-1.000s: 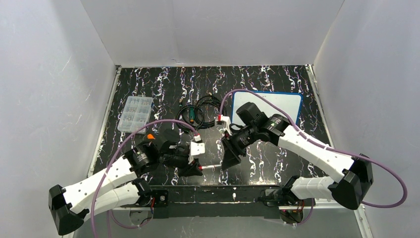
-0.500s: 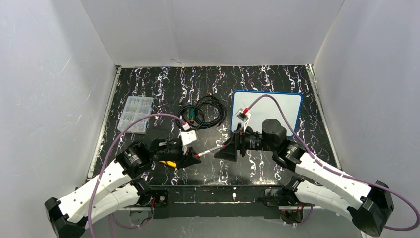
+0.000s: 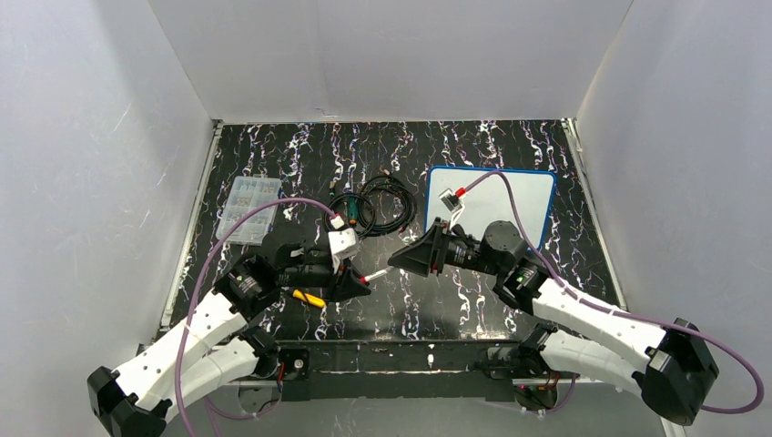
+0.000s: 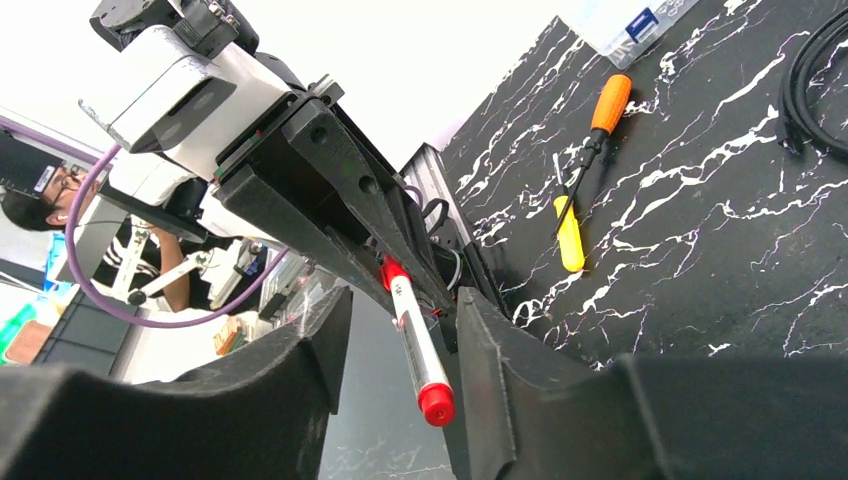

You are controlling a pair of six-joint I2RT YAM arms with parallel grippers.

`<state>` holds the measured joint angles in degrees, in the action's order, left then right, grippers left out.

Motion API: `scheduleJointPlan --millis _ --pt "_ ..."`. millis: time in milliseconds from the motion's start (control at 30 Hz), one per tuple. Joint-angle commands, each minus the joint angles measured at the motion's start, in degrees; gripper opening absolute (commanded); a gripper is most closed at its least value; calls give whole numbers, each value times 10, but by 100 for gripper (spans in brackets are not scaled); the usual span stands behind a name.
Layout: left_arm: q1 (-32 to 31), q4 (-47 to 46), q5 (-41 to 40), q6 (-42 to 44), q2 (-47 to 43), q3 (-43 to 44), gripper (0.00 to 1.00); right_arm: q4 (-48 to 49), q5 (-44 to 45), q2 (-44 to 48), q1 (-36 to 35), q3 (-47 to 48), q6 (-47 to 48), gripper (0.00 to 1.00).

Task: Write a sentence on the whiteboard
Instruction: Open the whiteboard marker at the center of the board.

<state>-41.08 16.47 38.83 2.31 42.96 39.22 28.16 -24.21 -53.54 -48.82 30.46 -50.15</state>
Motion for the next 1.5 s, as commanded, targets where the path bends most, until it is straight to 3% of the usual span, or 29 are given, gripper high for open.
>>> scheduleJointPlan --millis 0,167,433,533,700,1033,1133,1267,1367,1467 --pt "3 4 13 0 7 23 0 47 -13 -10 0 3 -6 48" --pt "4 9 24 11 10 23 0 24 -58 -22 0 8 16 44" --pt "4 42 100 50 34 29 0 -139 -183 -70 0 84 101 40" --pt "4 44 118 55 51 30 0 -159 -210 -79 0 94 112 40" --pt "4 57 128 59 66 36 0 -272 -232 -96 0 136 180 39" --pt "4 59 135 62 76 37 0 -279 -262 -105 0 144 196 16" --pt "4 60 145 62 81 38 0 -266 -261 -102 0 141 191 25" --pt "4 61 157 62 83 40 0 -247 -262 -98 0 135 184 26" --pt "4 62 166 62 83 41 0 -246 -261 -97 0 132 184 38" --pt "4 64 170 62 84 42 0 -245 -257 -95 0 130 183 40"
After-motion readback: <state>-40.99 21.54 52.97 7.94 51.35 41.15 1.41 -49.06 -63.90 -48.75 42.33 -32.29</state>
